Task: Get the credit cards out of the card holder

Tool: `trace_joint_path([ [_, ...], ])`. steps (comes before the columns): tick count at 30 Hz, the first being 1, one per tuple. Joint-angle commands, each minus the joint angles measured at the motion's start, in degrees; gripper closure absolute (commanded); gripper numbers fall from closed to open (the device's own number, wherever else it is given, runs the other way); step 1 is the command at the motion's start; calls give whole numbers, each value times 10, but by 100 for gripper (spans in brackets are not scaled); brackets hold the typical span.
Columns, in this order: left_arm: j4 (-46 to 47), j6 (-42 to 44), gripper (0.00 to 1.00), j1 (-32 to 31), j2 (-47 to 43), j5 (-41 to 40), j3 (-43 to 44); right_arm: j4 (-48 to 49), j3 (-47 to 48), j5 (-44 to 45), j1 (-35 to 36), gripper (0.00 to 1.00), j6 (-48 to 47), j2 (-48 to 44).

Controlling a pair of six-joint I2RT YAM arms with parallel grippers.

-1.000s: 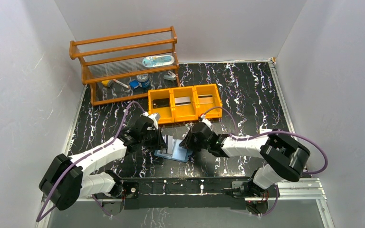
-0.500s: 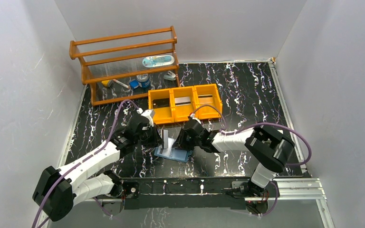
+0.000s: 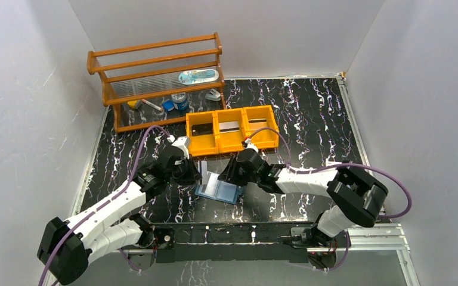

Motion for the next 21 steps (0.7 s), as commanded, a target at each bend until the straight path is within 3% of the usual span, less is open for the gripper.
trace_joint_path([
  [1, 14, 13, 100, -1, -22, 5, 13, 40, -35, 18, 1, 57, 4, -37],
  [7, 55, -4, 100, -1, -37, 32, -3, 67, -73, 47, 1, 52, -4, -89],
  [12, 66, -1, 100, -1, -48, 36, -6, 99, -116, 59, 1, 38, -2, -131],
  [18, 80, -27, 100, -1, -89, 9, -16, 52, -111, 107, 1, 11, -18, -172],
  [21, 144, -45, 100, -1, -134, -3, -59, 57, -101, 92, 1, 8, -69, -170],
])
